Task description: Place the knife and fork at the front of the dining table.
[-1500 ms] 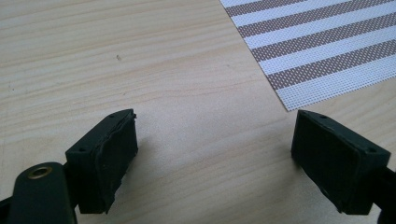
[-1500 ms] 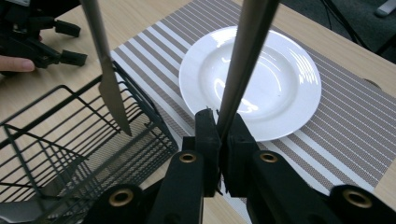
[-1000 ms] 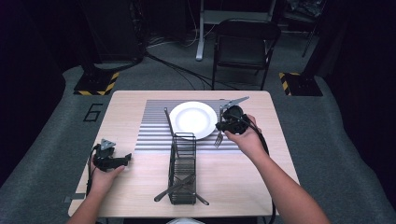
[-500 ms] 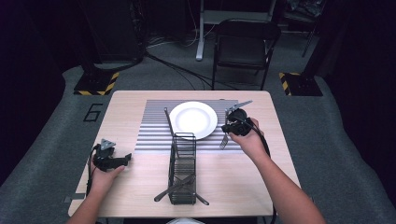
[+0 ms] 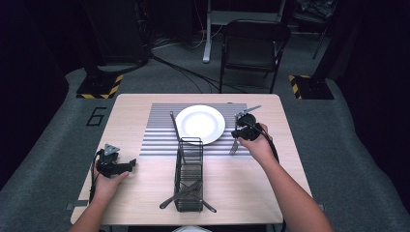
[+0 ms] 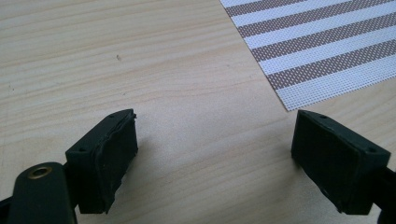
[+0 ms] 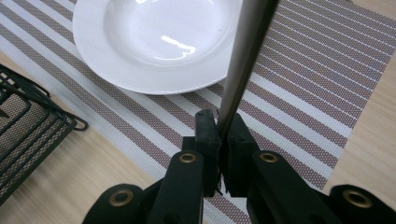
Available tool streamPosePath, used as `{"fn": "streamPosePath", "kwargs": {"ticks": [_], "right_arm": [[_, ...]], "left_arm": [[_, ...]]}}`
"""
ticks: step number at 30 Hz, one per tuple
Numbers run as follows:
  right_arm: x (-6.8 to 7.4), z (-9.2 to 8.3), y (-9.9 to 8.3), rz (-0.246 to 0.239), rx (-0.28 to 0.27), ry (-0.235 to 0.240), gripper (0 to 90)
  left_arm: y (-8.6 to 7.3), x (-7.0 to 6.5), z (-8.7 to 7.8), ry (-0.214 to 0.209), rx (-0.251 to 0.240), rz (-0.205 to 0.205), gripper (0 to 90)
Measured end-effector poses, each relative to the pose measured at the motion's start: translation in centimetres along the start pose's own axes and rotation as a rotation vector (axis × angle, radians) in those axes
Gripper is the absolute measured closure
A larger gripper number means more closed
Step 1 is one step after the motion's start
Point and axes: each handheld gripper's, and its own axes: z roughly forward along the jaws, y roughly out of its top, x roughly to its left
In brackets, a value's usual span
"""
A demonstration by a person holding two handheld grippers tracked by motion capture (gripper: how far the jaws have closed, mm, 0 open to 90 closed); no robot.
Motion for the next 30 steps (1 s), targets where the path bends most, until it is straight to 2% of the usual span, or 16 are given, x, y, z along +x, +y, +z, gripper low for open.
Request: {"fn": "streamPosePath", "kwargs": {"ticks": [3,7,13,21,27,30], "right_arm": [[-0.3,0.5,0.1,0.001,0.005,-0.005,86.7],[-0.9,1.2,0.4,0.03,-0.012,0.005,86.3],[-2.3,2.8,0.9,0.107,-0.024,0.005,85.5],[-3.6,4.6,1.1,0.239,-0.024,0.008,85.6],[-4.6,5.4,1.2,0.33,-0.027,0.045,87.2],[-4.9,5.6,1.5,0.353,-0.04,0.032,87.3]], "left_arm": [[0.0,0.0,0.0,0.0,0.0,0.0,14.3],[0.0,0.0,0.0,0.0,-0.001,0.0,14.2],[0.0,0.0,0.0,0.0,-0.001,-0.001,14.3],[0.0,0.0,0.0,-0.001,-0.001,-0.001,14.3],[0.0,0.0,0.0,-0.001,-0.001,-0.001,14.3],[0.0,0.0,0.0,-0.001,0.0,-0.001,14.4]]}}
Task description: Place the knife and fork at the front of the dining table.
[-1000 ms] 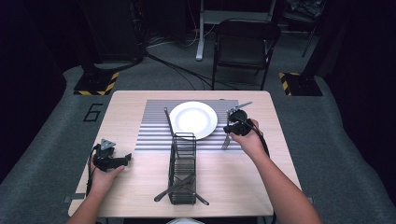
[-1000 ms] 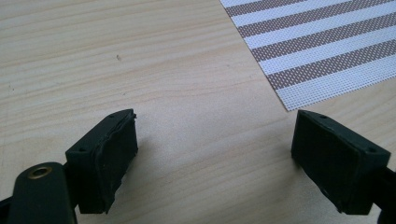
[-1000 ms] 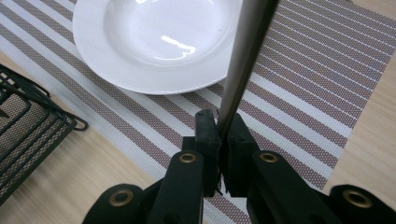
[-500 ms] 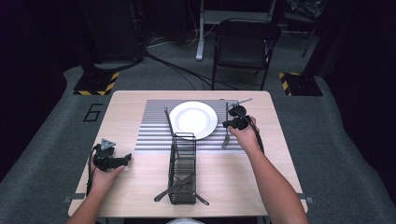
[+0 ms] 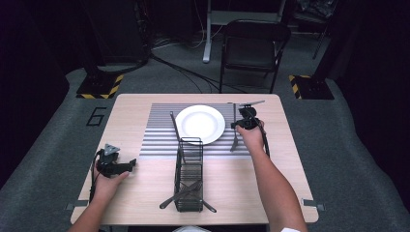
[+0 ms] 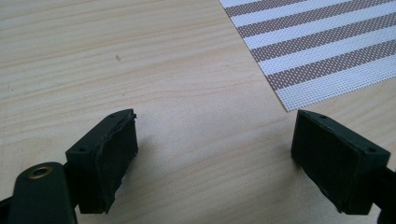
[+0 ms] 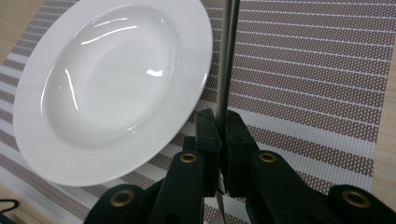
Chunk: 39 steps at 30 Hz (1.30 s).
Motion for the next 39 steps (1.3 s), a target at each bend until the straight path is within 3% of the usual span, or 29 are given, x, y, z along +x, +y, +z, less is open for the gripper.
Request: {"fn": "streamPosePath", "kwargs": {"ticks": [8,22,39], "right_arm": [[-0.9,0.9,0.3,0.112,0.002,0.014,87.4],[-2.1,2.9,0.0,0.239,-0.012,0.009,87.1],[-2.5,4.4,-0.7,0.301,-0.04,-0.025,86.3]], "left_arm": [[0.0,0.0,0.0,0.0,0.0,0.0,14.3],[0.0,0.0,0.0,0.0,0.0,0.0,14.4],[0.0,0.0,0.0,-0.001,-0.005,0.002,14.4]]}}
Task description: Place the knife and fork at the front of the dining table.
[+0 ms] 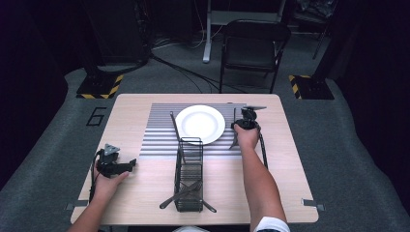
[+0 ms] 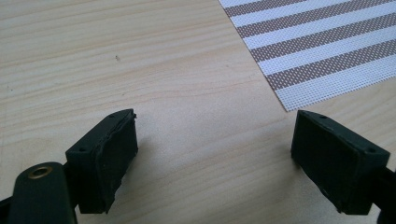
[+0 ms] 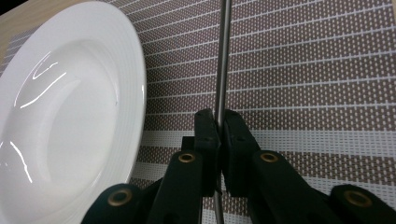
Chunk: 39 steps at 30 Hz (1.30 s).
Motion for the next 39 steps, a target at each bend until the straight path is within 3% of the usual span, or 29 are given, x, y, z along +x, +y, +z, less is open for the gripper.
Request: {"fn": "streamPosePath", "kwargs": {"ticks": [11,32,39], "right_arm": [[-0.5,0.4,-0.5,0.05,-0.015,-0.015,84.7],[-0.8,0.0,-0.4,0.054,-0.035,-0.027,85.7],[-1.6,-0.2,-0.5,0.072,-0.038,-0.023,83.7]], "left_arm": [[0.0,0.0,0.0,-0.001,0.0,0.001,14.4],[0.0,0.0,0.0,-0.006,0.005,0.002,14.4],[0.0,0.0,0.0,-0.005,0.006,0.003,14.4]]}}
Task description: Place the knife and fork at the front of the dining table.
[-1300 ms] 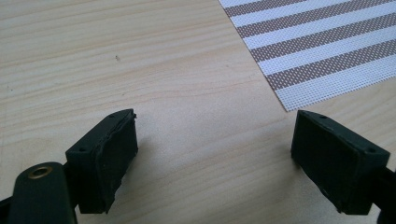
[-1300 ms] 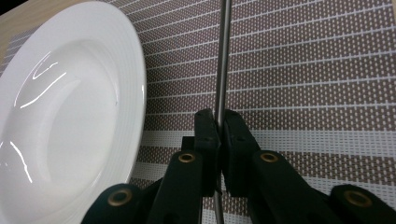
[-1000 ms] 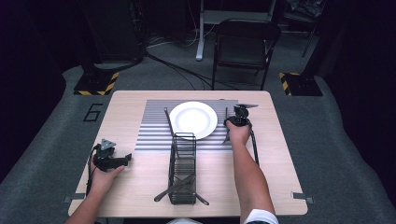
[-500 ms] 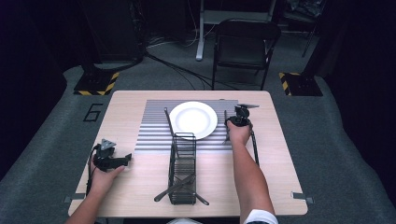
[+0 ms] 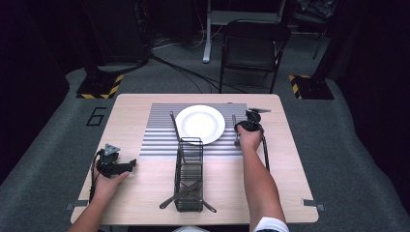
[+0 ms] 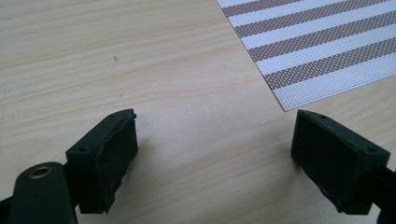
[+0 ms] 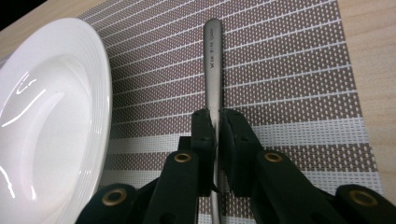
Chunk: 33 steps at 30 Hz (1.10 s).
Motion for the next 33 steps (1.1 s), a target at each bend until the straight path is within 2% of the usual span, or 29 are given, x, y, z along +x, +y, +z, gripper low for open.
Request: {"fn": "streamPosePath", "kwargs": {"ticks": [9,11,17,21,25,27,29,31,33], "right_arm": [[0.0,-0.2,0.0,0.021,-0.019,0.014,82.7],[-0.1,-0.4,0.0,0.01,-0.024,0.016,82.6],[0.1,-2.7,0.4,-0.05,-0.056,0.002,80.3],[0.1,-4.2,0.1,-0.093,-0.065,-0.003,79.8],[0.1,-5.7,-0.3,-0.129,-0.075,0.006,79.6],[0.2,-6.6,-0.4,-0.165,-0.077,0.01,78.1],[0.3,-7.0,-0.6,-0.174,-0.081,0.015,76.9],[0.5,-8.2,-1.2,-0.209,-0.082,0.031,72.2],[0.7,-8.8,-1.7,-0.261,-0.084,0.019,69.9]], "left_arm": [[0.0,0.0,0.0,0.0,0.0,0.0,14.4],[0.0,0.0,0.0,0.0,0.0,-0.001,14.4],[0.0,0.0,0.0,0.003,-0.007,-0.002,14.5],[0.0,0.0,0.0,0.002,-0.002,-0.001,14.5],[0.0,0.0,0.0,0.0,0.001,0.001,14.4],[0.0,0.0,0.0,0.0,0.0,0.0,14.4],[0.0,0.0,0.0,-0.001,0.0,0.001,14.3],[0.0,0.0,0.0,0.0,0.001,0.001,14.3],[0.0,0.0,0.0,-0.001,0.001,0.002,14.3]]}}
